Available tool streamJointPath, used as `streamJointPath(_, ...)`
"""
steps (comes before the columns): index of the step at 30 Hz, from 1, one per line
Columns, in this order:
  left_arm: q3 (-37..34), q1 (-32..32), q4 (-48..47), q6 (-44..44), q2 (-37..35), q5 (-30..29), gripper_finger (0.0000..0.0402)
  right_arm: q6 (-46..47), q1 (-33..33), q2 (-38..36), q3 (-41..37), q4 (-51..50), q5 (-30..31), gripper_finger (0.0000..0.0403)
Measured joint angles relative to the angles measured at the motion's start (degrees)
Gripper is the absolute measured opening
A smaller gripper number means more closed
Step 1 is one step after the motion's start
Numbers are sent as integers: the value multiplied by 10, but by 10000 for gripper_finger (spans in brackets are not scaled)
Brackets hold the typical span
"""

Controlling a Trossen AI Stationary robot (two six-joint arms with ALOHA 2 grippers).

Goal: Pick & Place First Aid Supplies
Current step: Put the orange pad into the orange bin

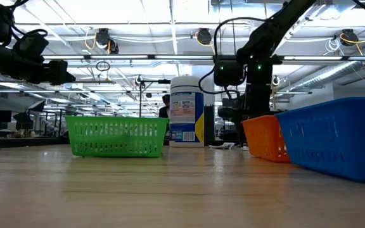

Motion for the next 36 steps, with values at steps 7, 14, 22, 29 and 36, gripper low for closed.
streamJointPath(7,0,0,0,0,0,0,306,-17,3,9,0,6,-10,245)
streamJointPath(14,0,0,0,0,0,0,306,-37,2,9,-1,3,-10,165)
streamJointPath(22,0,0,0,0,0,0,306,-63,4,9,-1,9,-25,13)
streamJointPath(29,0,0,0,0,0,0,306,-148,5,3,2,7,-69,3)
streamJointPath(36,0,0,0,0,0,0,306,-310,7,-42,3,2,-130,2)
